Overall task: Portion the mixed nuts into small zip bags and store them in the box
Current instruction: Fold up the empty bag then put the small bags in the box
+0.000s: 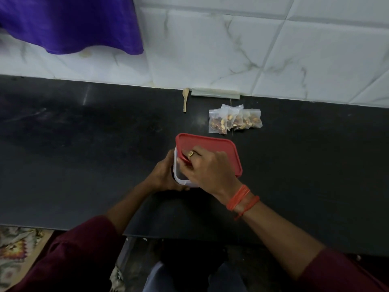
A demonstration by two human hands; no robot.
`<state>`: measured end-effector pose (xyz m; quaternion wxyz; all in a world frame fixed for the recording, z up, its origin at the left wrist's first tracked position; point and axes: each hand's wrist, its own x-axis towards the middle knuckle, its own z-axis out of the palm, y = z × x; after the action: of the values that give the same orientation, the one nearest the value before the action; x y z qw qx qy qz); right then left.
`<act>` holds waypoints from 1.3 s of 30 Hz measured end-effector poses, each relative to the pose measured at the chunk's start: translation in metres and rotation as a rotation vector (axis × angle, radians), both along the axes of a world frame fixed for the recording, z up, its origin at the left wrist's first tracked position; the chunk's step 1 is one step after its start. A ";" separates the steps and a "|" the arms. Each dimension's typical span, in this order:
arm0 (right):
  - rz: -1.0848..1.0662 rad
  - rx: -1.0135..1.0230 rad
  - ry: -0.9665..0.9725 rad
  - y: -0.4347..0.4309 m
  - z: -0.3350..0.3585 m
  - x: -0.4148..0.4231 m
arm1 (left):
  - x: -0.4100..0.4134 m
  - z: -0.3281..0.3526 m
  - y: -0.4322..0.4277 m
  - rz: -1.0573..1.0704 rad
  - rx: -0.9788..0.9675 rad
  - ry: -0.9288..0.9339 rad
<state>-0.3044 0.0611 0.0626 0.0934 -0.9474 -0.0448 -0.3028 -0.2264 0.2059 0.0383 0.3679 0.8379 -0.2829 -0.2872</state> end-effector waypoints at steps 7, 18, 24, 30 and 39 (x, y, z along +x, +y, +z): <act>-0.265 0.269 -0.271 -0.073 0.056 -0.011 | 0.026 -0.049 0.005 -0.006 -0.035 -0.019; -0.759 1.106 -0.104 -0.210 -0.030 -0.036 | 0.050 -0.062 0.012 -0.010 -0.076 0.012; -0.925 1.388 0.025 -0.217 -0.095 -0.046 | 0.049 -0.064 0.012 -0.012 -0.103 0.015; -0.961 0.879 0.132 -0.215 -0.112 -0.061 | 0.048 -0.065 0.015 0.018 -0.138 0.122; -0.955 0.639 0.223 -0.226 -0.115 -0.062 | 0.083 -0.057 0.056 -0.017 -0.100 0.208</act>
<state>-0.3667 -0.1653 -0.0526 0.2317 -0.8136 0.4910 -0.2081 -0.1434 0.2617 -0.0185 0.4342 0.7816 -0.2644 -0.3614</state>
